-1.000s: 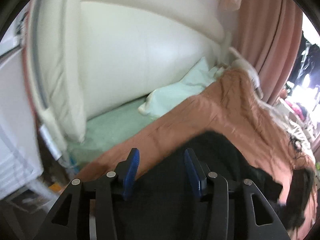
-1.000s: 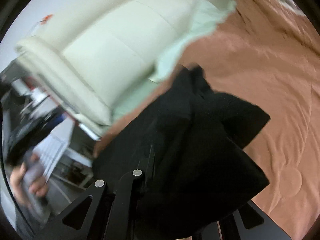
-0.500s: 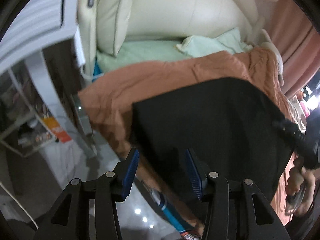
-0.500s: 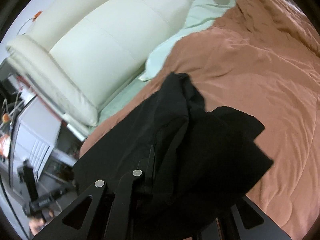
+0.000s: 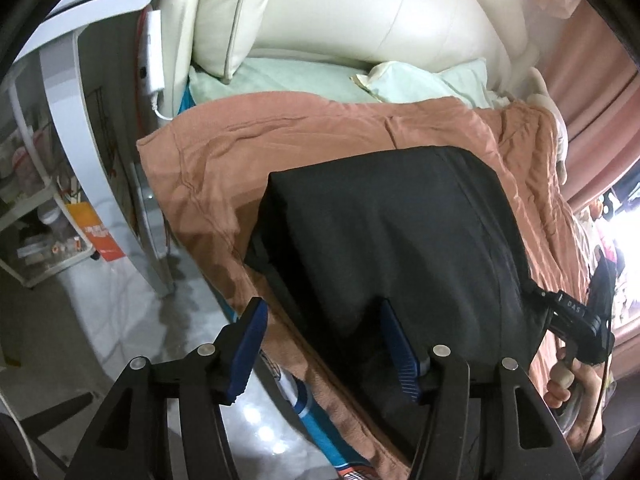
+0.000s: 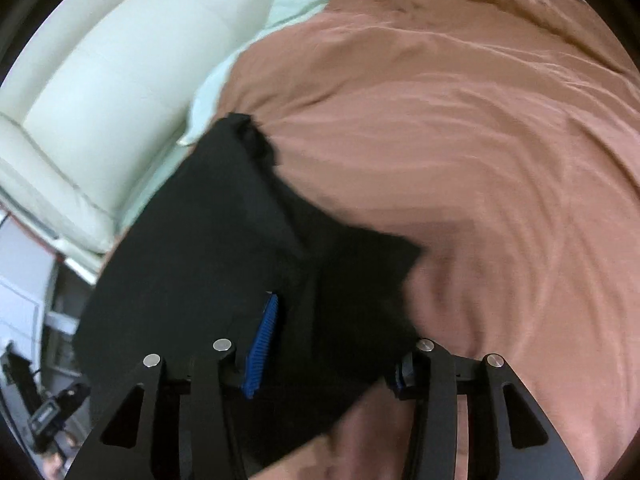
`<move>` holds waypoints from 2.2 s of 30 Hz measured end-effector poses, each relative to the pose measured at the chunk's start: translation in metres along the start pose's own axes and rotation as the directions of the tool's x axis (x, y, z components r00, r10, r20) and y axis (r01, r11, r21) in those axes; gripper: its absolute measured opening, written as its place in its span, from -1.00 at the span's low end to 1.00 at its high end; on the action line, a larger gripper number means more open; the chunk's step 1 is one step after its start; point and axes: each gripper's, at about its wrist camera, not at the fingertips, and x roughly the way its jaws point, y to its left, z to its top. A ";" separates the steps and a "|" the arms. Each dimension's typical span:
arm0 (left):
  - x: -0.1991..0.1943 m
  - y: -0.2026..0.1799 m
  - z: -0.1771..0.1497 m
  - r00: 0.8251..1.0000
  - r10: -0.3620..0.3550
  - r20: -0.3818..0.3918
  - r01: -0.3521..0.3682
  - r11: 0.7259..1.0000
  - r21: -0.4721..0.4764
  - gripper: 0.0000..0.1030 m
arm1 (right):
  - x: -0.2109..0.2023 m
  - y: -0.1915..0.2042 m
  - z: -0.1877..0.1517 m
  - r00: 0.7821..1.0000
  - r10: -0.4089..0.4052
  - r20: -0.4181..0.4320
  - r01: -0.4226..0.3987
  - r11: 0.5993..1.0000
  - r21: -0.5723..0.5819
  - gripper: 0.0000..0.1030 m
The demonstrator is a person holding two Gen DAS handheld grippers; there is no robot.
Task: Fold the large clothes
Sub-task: 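Lower the black bundle onto the duvet with both grippers, then open both grippers and withdraw them from the placed bundle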
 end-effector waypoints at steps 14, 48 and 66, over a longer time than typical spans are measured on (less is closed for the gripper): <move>-0.028 -0.003 0.026 0.994 0.057 0.097 -0.063 0.996 0.059 0.18 | -0.048 0.005 -0.004 0.984 -0.161 0.074 0.169 0.978 -0.119 -0.19; -0.032 -0.032 -0.009 0.984 0.169 0.059 -0.176 0.975 0.135 0.16 | -0.038 0.140 -0.114 0.989 -0.068 -0.128 -0.006 0.861 -0.509 0.21; -0.097 -0.116 -0.067 0.995 0.016 0.094 -0.036 0.975 0.218 0.83 | -0.191 0.031 -0.117 0.987 -0.157 0.039 0.161 0.937 -0.310 0.99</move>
